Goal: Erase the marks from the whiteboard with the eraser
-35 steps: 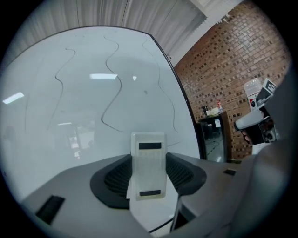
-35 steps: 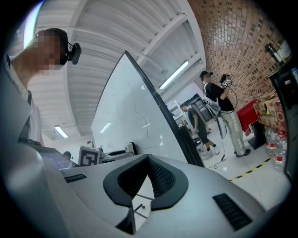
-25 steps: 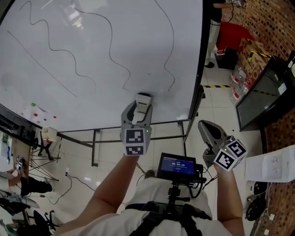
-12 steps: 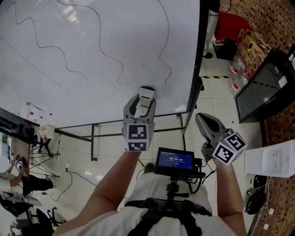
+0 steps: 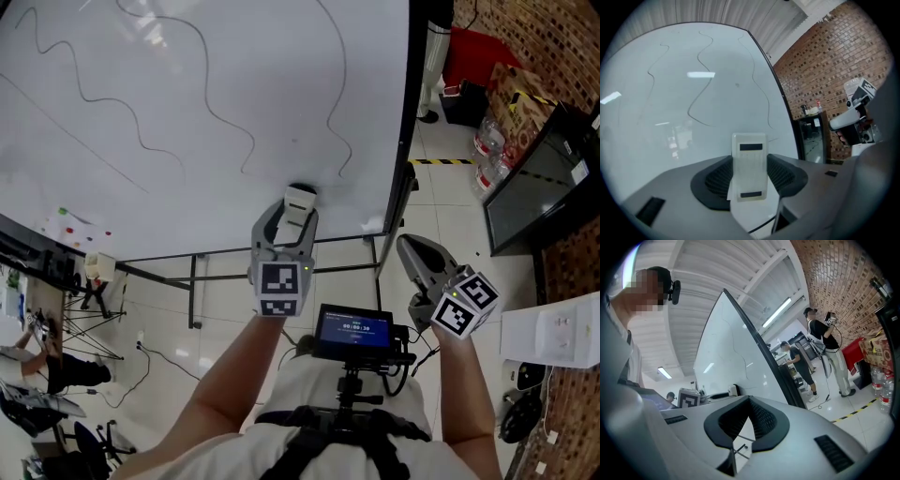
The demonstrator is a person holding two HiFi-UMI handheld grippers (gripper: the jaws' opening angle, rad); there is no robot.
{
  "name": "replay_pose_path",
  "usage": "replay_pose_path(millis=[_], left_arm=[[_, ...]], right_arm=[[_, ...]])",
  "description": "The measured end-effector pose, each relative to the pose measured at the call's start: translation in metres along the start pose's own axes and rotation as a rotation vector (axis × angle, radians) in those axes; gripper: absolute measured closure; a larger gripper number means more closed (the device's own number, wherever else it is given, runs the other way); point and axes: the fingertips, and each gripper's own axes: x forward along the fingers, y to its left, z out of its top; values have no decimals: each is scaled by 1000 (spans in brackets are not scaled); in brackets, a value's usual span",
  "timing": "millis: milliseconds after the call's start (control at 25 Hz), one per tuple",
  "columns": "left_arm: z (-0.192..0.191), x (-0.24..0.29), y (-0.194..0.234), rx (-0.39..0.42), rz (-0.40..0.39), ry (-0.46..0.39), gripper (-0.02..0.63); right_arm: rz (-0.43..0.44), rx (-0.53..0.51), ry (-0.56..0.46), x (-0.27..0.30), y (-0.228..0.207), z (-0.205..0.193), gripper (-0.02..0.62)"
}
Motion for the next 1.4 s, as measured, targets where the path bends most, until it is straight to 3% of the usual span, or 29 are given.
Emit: replay_pose_path(millis=[80, 320, 800, 1080, 1240, 1320, 1400], left_arm=[[2, -2, 12, -9, 59, -17, 347], [5, 5, 6, -26, 76, -14, 347], [14, 34, -53, -28, -2, -13, 347], [21, 52, -99, 2, -112, 1, 347], [16, 60, -112, 27, -131, 14, 345], [17, 62, -116, 14, -160, -6, 345], [19, 64, -124, -50, -253, -26, 345]], right_arm=[[1, 3, 1, -1, -3, 0, 588], [-2, 10, 10, -9, -11, -3, 589], [-45, 9, 2, -34, -41, 9, 588], [-68, 11, -7, -46, -51, 12, 588], [-84, 8, -13, -55, -54, 15, 589], [-94, 7, -14, -61, -56, 16, 588], [-102, 10, -18, -65, -58, 18, 588]])
